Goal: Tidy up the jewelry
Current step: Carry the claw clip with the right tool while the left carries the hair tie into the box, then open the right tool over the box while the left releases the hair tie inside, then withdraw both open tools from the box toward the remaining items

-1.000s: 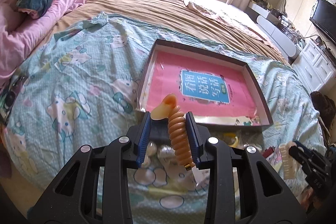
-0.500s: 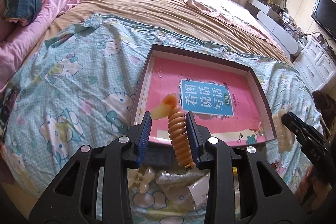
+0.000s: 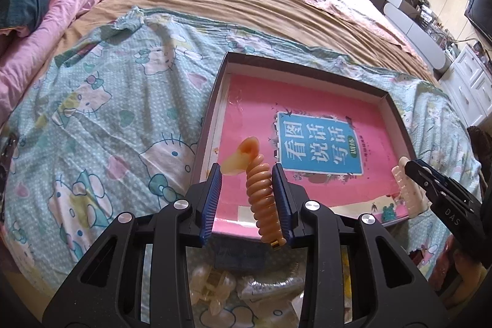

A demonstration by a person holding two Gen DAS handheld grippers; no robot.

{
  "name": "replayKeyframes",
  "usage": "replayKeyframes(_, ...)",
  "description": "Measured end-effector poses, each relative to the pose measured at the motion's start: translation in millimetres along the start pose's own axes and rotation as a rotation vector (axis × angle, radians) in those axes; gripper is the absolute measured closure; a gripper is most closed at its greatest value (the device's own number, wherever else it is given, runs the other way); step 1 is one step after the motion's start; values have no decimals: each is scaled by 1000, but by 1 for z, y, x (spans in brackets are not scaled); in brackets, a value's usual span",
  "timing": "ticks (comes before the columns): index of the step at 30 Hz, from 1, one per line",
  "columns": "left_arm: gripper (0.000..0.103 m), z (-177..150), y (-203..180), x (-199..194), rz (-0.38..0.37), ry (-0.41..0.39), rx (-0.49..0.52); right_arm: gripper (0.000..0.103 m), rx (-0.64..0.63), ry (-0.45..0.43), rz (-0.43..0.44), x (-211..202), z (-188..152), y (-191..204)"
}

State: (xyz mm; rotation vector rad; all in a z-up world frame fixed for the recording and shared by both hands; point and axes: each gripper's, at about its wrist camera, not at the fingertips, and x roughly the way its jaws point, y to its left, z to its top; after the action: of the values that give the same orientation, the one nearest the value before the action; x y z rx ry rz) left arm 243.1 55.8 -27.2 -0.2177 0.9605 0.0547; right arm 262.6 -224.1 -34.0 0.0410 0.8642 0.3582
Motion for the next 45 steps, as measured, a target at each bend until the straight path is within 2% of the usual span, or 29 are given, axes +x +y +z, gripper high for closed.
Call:
replayKeyframes(3,77,2,-1,6,3,12,4,72,12,10,-4,5,1,-3)
replayKeyframes(5,77,3,-2,9,1,21,10,78,16,13,-1,7,2,-4)
replayKeyframes(12,77,6,-4,18,0,46,33,77,49,20,1,8,3,-9)
replayKeyframes(25,69,4,-12,31,-5,97,82,48,112,-37,-19,-32,2,-26)
replayKeyframes(29,64,5,-14,24,-5,85,93,41,128,-62,-11,-46,3,-27)
replayKeyframes(40,28,10,-10,-26,-26,-4,90,21,101,-136,-1,-93,1,-11)
replayKeyframes(45,15,7,-4,-50,-41,-47,75,18,87,-155,4,-109,-3,-1)
